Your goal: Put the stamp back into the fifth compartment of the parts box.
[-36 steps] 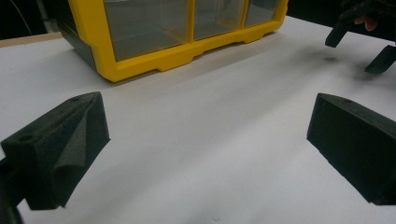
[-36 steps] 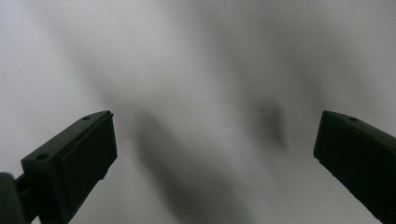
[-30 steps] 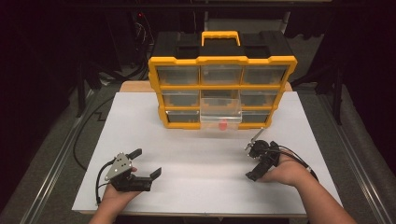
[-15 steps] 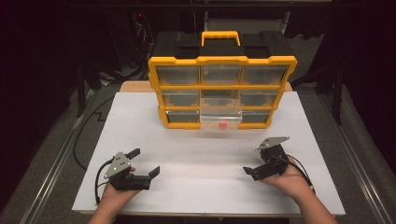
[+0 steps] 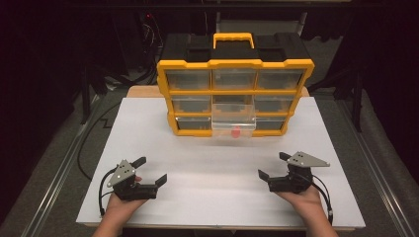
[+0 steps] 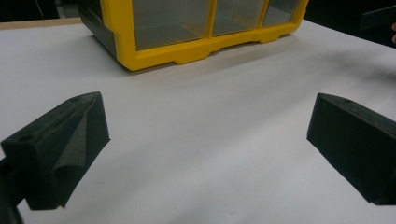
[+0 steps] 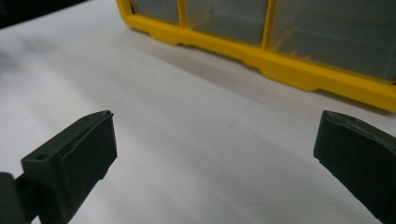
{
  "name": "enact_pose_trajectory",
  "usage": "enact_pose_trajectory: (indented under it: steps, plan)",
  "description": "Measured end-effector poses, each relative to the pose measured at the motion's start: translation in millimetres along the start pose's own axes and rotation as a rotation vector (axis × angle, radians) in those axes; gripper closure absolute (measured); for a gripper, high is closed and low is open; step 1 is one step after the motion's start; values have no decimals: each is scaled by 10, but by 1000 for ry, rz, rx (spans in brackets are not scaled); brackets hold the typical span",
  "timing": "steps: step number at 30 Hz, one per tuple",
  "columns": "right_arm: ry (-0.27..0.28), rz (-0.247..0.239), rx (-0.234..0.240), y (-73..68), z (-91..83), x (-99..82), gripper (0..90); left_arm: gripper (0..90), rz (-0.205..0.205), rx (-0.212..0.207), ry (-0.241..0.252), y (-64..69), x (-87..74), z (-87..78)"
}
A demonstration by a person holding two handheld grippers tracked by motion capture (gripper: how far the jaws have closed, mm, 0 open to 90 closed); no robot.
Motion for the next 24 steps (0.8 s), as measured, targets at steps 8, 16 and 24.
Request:
enact_pose_trajectory:
  steps: [8,16,24]
  plan:
    - [96,1,-70,2,-128,-56,1,3,16,-15,-1,29,9,1]
    - [93,8,-71,30,-96,-75,1,3,19,-6,10,47,6,-7]
    - [110,1,-79,18,-110,-36,1,3,25,-2,8,53,8,0]
Point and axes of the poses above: each handheld gripper's, and its own axes: z roughly forward along the jaws, x roughly out of its top, y roughly to its right, the point moved 6 cm from there along z, roughly forward along the jaws, and after that the axes turned 13 degrees about -z, right-handed, at the moved point
